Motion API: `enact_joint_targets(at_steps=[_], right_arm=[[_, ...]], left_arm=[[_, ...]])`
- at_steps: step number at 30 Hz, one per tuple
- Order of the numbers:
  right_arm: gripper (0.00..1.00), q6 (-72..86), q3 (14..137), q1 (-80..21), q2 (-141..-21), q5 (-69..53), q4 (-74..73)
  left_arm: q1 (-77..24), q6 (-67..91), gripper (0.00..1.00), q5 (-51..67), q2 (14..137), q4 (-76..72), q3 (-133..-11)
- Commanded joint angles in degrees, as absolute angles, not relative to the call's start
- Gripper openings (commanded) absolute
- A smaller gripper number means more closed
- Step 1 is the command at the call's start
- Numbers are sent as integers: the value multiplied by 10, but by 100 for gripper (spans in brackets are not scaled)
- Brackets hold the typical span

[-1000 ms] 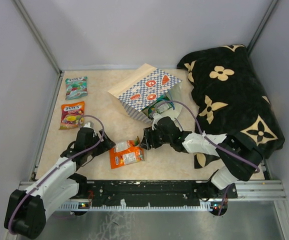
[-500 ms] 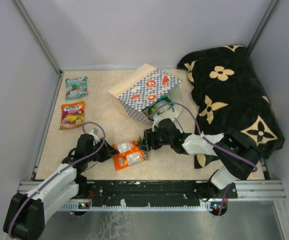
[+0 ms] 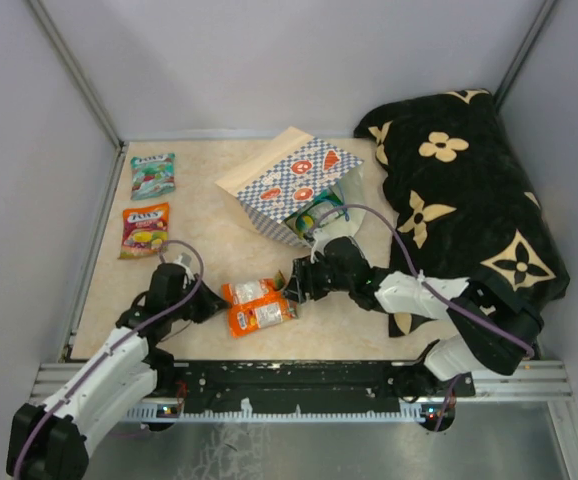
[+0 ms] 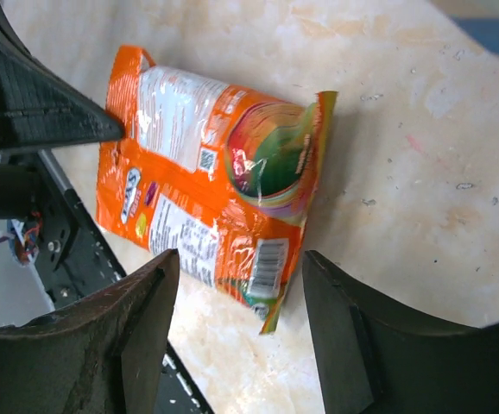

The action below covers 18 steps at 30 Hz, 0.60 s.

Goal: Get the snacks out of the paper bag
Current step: Adjust the snack at the center of the board.

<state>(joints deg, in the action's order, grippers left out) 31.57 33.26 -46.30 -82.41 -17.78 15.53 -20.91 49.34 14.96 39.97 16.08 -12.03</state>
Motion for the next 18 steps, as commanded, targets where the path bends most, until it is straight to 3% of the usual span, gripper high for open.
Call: enact_joint_targets(at_steps=[1,5,8,18], right_arm=[[60,307,335,-455,-763,-171,141],[60,298,340,-453,-727,-156,104],[60,290,338,-453,-709,-142,87],[60,287,320,-452,-671,-141,71]], left_arm=[[-212,531,0,26,405,265,-238],[-212,624,0,-134,474,425,-404],[-211,657,0,-166,516,504,-496],[-212,767,0,-235,533,588,-582]])
